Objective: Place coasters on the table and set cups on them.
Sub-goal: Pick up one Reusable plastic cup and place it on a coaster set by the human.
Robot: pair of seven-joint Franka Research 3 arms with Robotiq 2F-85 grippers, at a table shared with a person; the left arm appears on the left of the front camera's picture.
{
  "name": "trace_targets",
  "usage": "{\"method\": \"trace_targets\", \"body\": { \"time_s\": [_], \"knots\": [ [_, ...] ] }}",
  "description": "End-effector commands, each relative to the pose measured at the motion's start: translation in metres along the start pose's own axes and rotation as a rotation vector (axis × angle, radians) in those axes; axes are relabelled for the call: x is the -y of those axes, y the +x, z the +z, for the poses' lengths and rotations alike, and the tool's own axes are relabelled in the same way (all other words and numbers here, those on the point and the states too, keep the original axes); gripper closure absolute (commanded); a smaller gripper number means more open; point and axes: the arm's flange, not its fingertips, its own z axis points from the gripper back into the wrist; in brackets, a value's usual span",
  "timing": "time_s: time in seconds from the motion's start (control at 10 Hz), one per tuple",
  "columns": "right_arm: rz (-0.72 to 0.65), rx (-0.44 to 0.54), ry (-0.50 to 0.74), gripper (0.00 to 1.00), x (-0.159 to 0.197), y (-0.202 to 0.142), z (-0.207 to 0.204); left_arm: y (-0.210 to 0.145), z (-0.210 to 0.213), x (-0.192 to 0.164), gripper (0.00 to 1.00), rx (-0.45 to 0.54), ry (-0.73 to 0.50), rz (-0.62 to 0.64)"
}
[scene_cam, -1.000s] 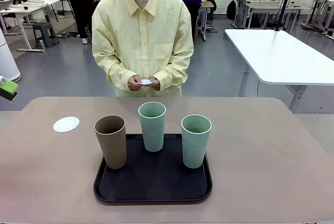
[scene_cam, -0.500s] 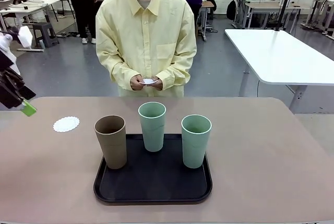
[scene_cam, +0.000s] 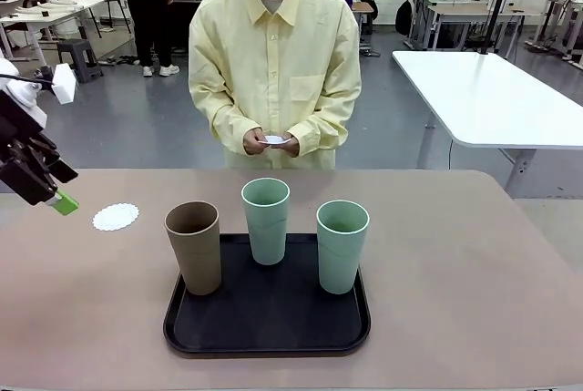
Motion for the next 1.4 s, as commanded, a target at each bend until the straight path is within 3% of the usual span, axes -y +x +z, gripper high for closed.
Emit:
{"method": "trace_targets", "body": {
  "time_s": [0.0,0.2,0.5,0.7,0.9,1.1,1.3],
  "knots": [
    [0.017,0.004,0.014,0.0,0.001,0.002,0.001,0.001,0.004,0.001,0.0,-0.007,0.008,0.014],
    [0.017,0.004,0.014,0.0,0.001,0.002,0.001,-0.001,0.002,-0.001,0.0,0.007,0.0,0.003],
    [0.017,0.004,0.014,0.0,0.001,0.002,0.001,-0.03,-0.028,-0.073,0.0,0.185,-0.146,-0.417],
    [0.017,0.004,0.014,0.0,0.001,0.002,0.001,-0.037,-0.047,-0.088,0.0,0.358,-0.278,-0.572],
    [0.017,0.004,0.014,0.0,0.001,0.002,0.001,-0.036,-0.067,-0.094,0.0,0.54,-0.353,-0.62],
    [0.017,0.004,0.014,0.0,0.001,0.002,0.001,-0.033,-0.081,-0.089,0.0,0.574,-0.373,-0.555],
    [0.017,0.004,0.014,0.0,0.001,0.002,0.001,-0.025,-0.083,-0.073,0.0,0.571,-0.314,-0.457]
  ]
}}
